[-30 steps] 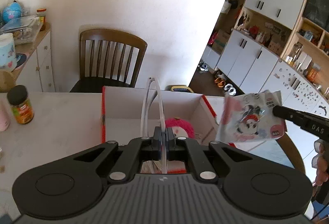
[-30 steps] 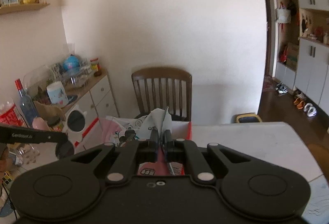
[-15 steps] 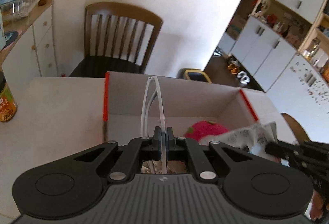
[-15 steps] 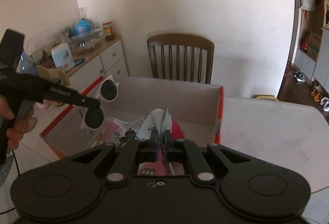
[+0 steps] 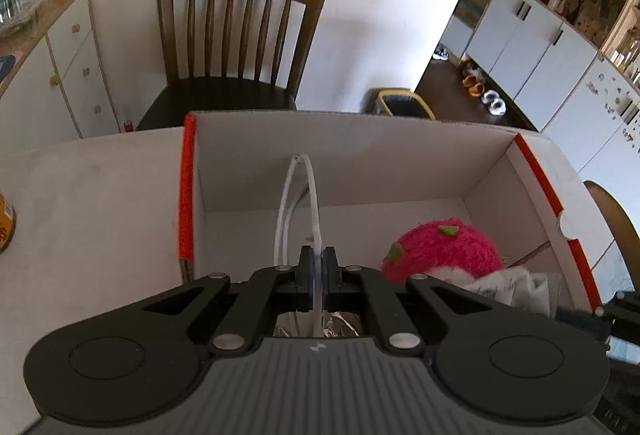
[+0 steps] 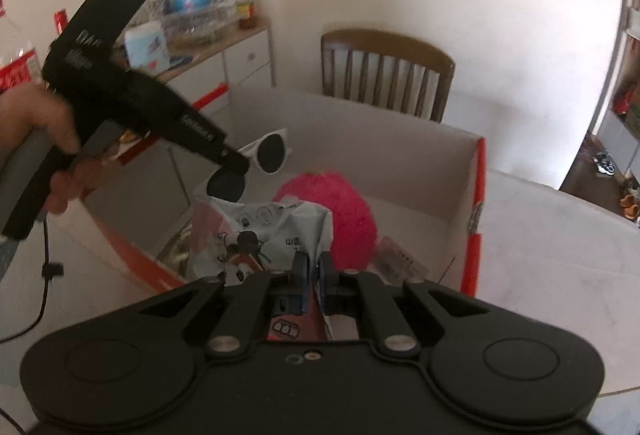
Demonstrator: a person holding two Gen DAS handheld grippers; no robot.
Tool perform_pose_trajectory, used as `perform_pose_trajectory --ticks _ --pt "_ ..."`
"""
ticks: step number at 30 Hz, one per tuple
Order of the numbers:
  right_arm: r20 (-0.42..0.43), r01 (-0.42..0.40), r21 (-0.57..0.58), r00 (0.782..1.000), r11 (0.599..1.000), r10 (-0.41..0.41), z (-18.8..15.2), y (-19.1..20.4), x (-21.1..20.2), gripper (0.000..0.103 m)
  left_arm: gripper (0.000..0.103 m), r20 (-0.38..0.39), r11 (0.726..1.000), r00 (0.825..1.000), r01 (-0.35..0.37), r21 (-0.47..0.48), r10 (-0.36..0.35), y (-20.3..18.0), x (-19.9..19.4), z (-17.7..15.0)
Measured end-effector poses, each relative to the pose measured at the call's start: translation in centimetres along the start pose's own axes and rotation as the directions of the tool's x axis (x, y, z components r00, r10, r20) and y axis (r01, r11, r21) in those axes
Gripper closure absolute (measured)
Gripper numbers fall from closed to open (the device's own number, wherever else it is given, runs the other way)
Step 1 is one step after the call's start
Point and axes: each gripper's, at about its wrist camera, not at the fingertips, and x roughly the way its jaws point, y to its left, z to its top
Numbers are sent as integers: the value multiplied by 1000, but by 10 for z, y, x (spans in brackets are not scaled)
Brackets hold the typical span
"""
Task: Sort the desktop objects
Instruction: 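Carry sunglasses and pink packet into the red box and open both tools, then withdraw both tools from the box toward the remaining items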
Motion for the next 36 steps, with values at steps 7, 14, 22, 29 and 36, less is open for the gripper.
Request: perform_pose_trajectory --ticks 7,14,22,29,36 --pt "-36 -28 23 999 999 29 1 -2 2 0 100 -68 999 998 -14 36 16 -6 15 5" --pt "-40 -15 70 999 997 18 0 -10 -1 0 100 -98 999 995 -19 50 24 -8 25 7" --pt "6 -12 114 1000 993 12 4 -13 -26 0 94 -49 999 999 0 40 2 -9 2 5" --pt "43 1 95 999 995 -5 0 -5 -73 0 74 48 997 999 -7 79 4 -21 -41 1" --pt "80 35 98 996 995 -43 -14 7 -126 0 34 152 994 988 9 112 -26 -32 -105 -23"
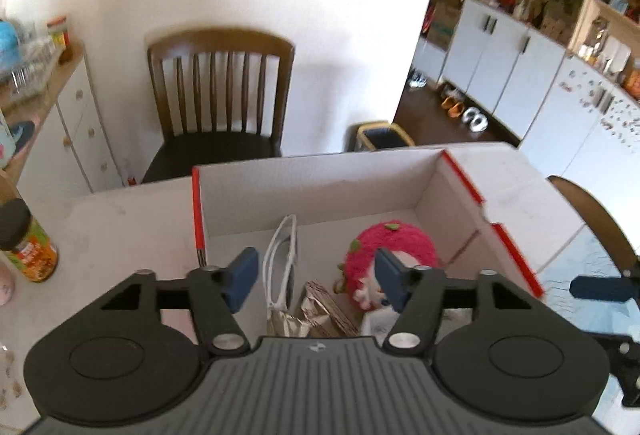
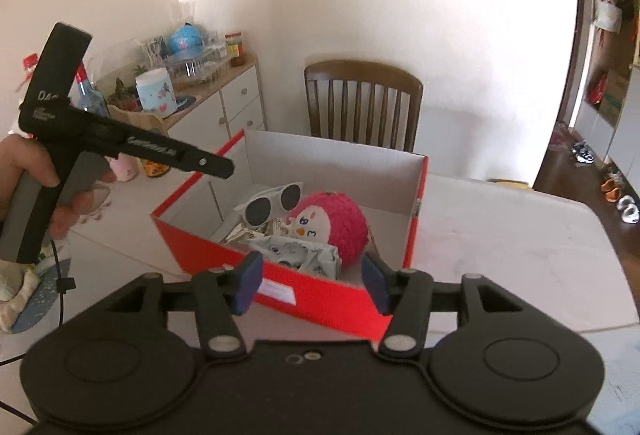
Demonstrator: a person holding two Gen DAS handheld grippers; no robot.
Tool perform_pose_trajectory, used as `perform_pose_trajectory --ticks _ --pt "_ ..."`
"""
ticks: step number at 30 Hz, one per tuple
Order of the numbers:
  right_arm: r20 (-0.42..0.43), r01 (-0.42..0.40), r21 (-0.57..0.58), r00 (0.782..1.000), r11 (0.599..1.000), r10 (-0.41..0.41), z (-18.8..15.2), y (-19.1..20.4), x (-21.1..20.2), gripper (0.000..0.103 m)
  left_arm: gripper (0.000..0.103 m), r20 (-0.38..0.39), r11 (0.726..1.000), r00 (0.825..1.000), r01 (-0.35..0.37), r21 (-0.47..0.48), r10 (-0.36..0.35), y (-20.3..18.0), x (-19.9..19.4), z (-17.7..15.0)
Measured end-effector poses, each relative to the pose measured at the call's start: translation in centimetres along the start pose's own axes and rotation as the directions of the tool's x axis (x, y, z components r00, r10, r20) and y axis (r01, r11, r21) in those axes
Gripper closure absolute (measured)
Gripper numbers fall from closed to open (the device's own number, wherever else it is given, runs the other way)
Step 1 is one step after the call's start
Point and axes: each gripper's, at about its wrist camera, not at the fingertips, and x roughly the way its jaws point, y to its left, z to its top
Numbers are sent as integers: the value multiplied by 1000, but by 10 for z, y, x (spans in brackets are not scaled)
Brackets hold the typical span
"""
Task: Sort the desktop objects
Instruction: 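Withdraw both tools from the box toward the remaining items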
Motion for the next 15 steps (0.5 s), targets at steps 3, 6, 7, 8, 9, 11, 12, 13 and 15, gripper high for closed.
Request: perform_pose_trajectory --ticks 3,6,7,8,9,11,12,13,15 --pt "3 18 8 1000 1000 -18 -12 9 -18 0 33 9 1000 1000 30 1 -30 -3 -26 -13" --pt "4 43 11 999 999 -43 -28 22 -36 0 33 24 999 999 29 22 -29 -8 -50 -29" --pt "1 46 13 999 999 -46 -34 26 -40 0 33 24 999 999 43 23 -43 -10 -57 -35" --pt "-2 45 16 999 999 -45 -39 30 -44 0 33 22 998 998 58 27 -59 -11 -65 -42" --pt "-7 44 19 999 999 -44 -45 35 -47 0 33 22 997 998 65 33 -65 -12 -71 -48" --pt "-15 44 23 999 999 -43 -55 44 -53 0 33 26 996 997 75 52 -77 -16 -83 -61" --pt "-18 43 24 999 999 -43 -61 49 -57 0 33 28 995 996 82 62 -83 -18 -88 -69" --pt "-22 42 25 999 999 -41 -66 55 -61 0 33 30 994 995 88 72 -90 -20 -94 -76" --pt "-30 39 25 999 999 -38 -76 64 -66 0 33 37 991 994 100 89 -103 -24 -104 -92"
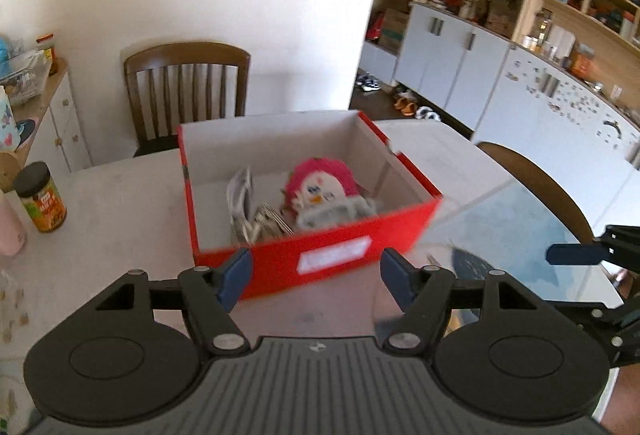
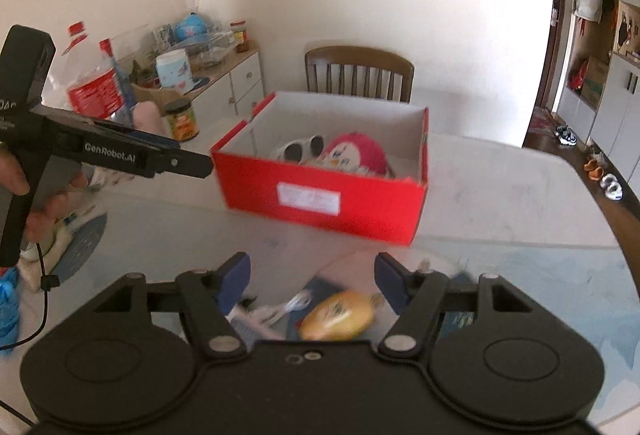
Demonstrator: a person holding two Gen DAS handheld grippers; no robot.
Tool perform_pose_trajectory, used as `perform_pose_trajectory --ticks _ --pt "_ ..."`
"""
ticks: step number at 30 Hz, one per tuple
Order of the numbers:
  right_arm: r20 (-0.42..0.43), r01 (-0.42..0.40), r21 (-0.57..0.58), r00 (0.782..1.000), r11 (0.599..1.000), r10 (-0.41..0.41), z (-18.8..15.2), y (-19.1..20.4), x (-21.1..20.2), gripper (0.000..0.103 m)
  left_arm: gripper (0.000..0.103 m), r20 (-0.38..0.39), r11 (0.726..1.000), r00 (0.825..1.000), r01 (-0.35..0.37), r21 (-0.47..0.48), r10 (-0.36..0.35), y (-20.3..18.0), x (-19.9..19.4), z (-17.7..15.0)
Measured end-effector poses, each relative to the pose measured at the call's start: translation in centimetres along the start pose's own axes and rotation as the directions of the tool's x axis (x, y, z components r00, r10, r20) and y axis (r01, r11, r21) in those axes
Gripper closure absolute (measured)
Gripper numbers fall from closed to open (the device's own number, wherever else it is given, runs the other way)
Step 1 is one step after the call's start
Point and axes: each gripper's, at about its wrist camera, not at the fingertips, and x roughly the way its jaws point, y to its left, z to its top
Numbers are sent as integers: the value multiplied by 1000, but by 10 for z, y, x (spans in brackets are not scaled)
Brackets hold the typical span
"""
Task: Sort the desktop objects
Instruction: 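Withdraw both tools from the box toward the remaining items, then grasp the dark snack bar with the left tool while the right tool grasps the white tissue pack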
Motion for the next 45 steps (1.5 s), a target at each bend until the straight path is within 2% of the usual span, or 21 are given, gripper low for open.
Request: perform_pose_trajectory --ticks 7,20,26,34,44,45 --pt "-28 -16 -21 999 1000 15 -32 36 -8 0 33 -17 998 1000 2 62 -1 -13 -16 -57" --pt "-91 -35 -41 995 999 31 -67 78 18 0 33 -69 984 998 -3 177 15 -20 3 -125" --pt "-118 -35 -35 993 999 31 -77 84 36 0 33 -89 984 996 -11 179 27 -16 23 -134" --pt "-145 -28 -14 989 1000 26 -86 81 51 0 33 -124 989 992 14 149 4 -10 53 -141" --pt "-147 5 13 989 1000 -3 -92 72 54 0 34 -130 993 991 44 111 -29 -9 69 -137" --pt "-145 8 16 989 1000 -6 -92 71 53 0 38 -131 993 991 48 107 -33 -9 69 -138"
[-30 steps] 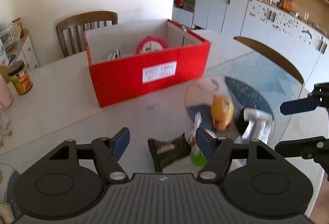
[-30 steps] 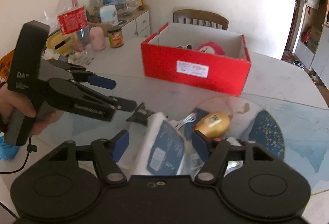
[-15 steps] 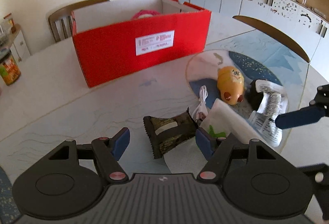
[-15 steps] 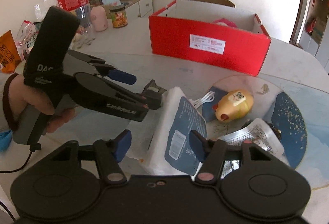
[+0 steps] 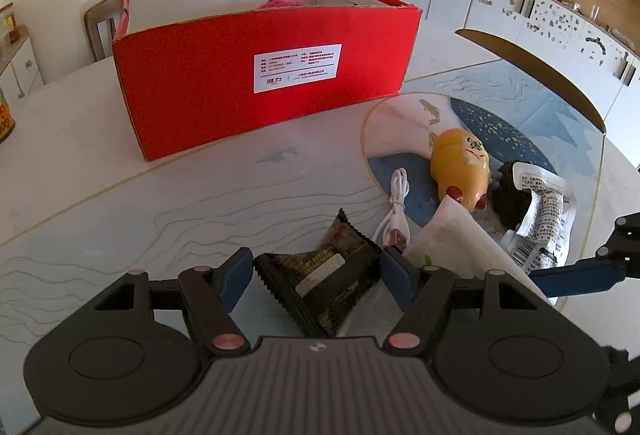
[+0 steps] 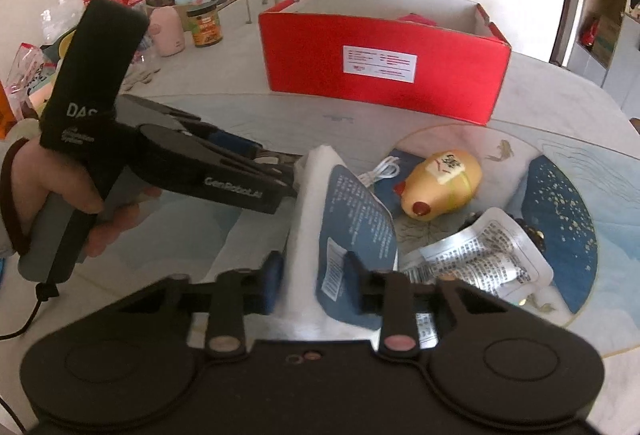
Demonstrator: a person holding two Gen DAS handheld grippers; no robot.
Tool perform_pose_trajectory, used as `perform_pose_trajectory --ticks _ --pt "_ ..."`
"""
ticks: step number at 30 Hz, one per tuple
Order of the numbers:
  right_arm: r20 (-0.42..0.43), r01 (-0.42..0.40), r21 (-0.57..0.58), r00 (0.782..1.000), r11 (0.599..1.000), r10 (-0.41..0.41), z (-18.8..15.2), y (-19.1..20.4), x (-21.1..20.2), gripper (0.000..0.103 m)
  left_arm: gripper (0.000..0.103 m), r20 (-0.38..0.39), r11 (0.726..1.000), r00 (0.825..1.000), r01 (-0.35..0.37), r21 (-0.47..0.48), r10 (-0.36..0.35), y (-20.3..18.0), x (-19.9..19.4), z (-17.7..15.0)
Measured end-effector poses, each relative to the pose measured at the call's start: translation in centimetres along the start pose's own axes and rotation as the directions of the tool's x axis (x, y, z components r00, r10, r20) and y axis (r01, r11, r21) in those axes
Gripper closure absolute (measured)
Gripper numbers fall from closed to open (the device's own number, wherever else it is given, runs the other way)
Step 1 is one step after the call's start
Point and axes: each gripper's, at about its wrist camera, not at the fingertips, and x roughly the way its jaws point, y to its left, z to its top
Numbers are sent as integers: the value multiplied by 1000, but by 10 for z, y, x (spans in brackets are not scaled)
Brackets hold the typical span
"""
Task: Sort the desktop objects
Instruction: 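Grasp the dark snack bar with the left tool while the right tool grasps the white tissue pack, then lift snack bar and tissue pack and carry them toward the red box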
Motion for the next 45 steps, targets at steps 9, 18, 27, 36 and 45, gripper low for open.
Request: perform_pose_trajectory --ticks 9,18,27,36,45 --pt "15 14 -19 1000 1000 -14 0 3 -11 0 58 -11 1000 1000 14 -24 -15 -1 -6 1" --pt "79 10 -19 997 1000 -8 14 3 -41 0 62 28 998 1000 16 -67 -14 3 -40 9" --pt "240 19 -68 971 998 -2 52 -8 -93 0 63 153 997 988 31 -68 -20 -1 -100 39" --pt "354 57 -83 935 995 -25 119 -35 -111 0 63 286 998 958 -11 -58 27 10 -143 93" --pt "406 43 -72 914 997 -10 180 -71 -97 0 63 363 995 928 -66 -68 87 22 -146 152"
